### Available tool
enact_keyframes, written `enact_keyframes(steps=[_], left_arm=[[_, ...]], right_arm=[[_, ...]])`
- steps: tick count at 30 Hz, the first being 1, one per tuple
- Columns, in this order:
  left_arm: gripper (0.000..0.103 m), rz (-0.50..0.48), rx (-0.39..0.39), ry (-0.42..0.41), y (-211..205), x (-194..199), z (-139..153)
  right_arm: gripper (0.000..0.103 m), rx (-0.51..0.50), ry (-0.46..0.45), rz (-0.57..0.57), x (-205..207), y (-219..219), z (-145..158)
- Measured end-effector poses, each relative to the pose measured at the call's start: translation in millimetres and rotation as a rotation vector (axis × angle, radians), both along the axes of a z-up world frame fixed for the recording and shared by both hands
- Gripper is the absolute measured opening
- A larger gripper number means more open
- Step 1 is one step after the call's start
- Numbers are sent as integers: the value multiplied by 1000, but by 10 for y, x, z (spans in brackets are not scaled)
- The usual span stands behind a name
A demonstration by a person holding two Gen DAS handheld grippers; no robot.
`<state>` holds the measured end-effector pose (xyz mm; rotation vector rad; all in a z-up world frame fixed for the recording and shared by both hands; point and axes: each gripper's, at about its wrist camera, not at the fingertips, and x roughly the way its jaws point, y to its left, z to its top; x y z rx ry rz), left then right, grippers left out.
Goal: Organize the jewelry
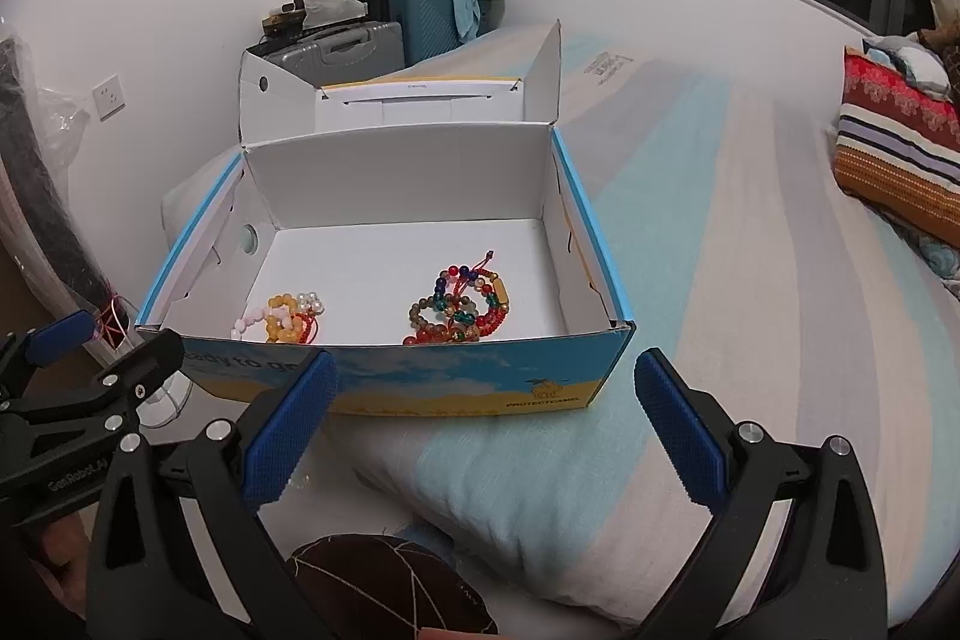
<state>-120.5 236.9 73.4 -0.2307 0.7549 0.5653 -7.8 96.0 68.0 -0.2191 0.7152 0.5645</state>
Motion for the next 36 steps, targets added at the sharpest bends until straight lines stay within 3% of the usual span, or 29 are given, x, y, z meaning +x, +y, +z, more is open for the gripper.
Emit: enact_keyframes(steps=[21,24,36], left_arm=[[97,-27,-4,5,-23,49,42],[97,-30,-33,5,-3,54,35],[97,-39,9,10,-58,75,57]], right_arm=[[95,-10,19,0,37,11,-53],[95,-10,17,1,36,7,-54],[95,-11,28,-3,62,11,-88]])
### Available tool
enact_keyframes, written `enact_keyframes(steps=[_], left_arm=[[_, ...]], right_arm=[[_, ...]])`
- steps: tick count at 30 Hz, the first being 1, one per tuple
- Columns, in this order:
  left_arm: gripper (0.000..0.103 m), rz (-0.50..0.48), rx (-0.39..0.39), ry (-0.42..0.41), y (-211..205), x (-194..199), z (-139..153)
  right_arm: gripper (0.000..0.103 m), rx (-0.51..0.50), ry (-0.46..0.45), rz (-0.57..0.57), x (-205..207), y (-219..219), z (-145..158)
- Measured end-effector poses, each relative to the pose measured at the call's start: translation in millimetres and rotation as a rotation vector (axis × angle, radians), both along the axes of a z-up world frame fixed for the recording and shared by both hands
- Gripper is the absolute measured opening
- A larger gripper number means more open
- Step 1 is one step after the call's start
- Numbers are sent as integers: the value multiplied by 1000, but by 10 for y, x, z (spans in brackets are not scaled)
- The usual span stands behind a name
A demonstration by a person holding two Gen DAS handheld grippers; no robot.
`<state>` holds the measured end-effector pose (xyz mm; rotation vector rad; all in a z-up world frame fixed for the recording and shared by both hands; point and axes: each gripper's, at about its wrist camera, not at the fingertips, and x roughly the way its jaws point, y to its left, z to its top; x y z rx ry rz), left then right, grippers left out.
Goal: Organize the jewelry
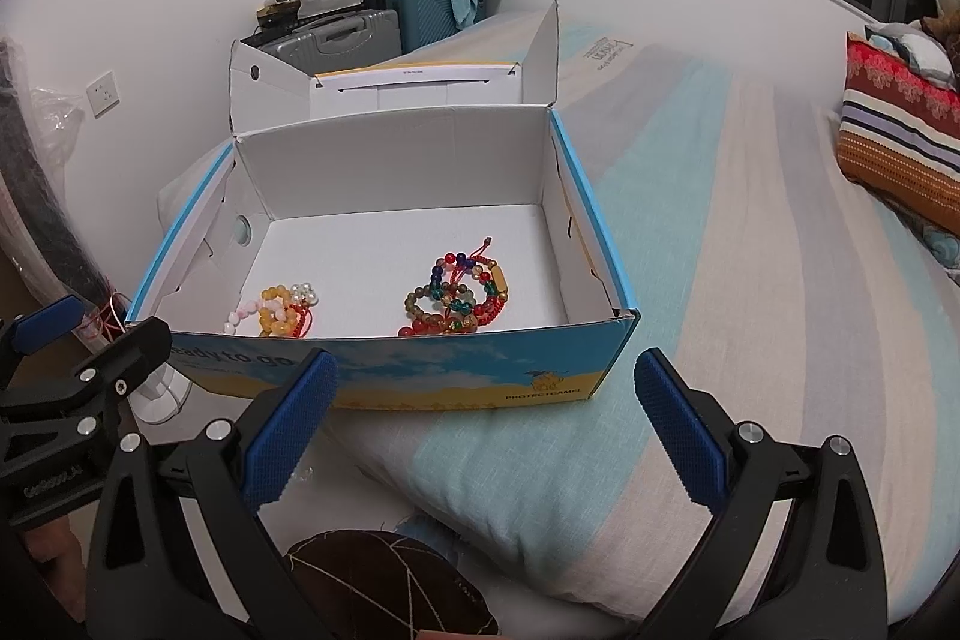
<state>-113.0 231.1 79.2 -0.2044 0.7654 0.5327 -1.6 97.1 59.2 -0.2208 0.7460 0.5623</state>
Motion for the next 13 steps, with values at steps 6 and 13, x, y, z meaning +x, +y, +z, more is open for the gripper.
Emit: enact_keyframes(steps=[6,13], left_arm=[[97,11,-9,-2,29,-6,5],[97,15,-19,-1,60,-10,-7]], right_arm=[[95,0,1,-1,3,-6,1],[95,1,1,-4,2,0,2]])
